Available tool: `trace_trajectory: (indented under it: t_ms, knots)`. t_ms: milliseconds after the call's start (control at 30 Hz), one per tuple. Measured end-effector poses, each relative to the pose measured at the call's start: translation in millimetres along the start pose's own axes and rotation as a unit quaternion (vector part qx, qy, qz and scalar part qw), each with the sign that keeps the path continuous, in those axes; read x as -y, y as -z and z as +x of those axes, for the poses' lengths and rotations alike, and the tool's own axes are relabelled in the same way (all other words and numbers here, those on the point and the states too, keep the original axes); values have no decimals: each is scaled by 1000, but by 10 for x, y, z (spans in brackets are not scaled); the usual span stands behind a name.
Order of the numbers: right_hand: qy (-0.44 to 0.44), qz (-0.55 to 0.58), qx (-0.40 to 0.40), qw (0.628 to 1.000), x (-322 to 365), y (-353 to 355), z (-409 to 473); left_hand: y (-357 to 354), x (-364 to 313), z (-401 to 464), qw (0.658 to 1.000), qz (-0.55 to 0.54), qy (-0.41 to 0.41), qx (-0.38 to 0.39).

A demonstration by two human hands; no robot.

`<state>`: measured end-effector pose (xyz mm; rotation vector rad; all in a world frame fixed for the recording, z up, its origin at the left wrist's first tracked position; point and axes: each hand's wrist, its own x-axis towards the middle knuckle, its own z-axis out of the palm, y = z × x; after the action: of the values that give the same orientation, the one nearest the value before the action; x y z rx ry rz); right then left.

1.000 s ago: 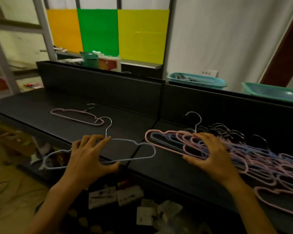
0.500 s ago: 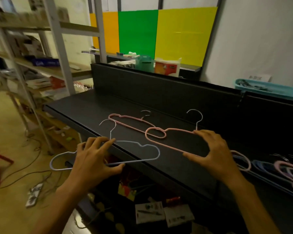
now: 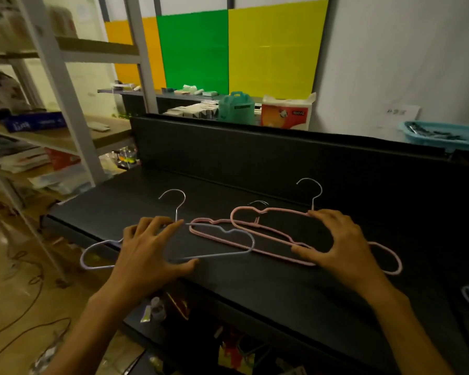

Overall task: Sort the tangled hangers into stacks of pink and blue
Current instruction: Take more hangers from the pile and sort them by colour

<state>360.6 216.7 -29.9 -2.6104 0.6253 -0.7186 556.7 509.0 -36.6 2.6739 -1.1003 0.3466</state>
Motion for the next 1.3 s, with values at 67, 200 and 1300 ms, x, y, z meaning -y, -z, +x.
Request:
trace_trajectory:
  t_ms: [67,200,1300]
  knots:
    - [-17,-5,1,1000,63,-46,61,-48,93,171,1000,-8,-17,7]
    - [-51,-17,4,999,148,-118,170,-89,205,458,998,-36,-52,15]
    - [-146,-32,133,980,842,-915,337,-341,1128,1157,980,-112,-164,24]
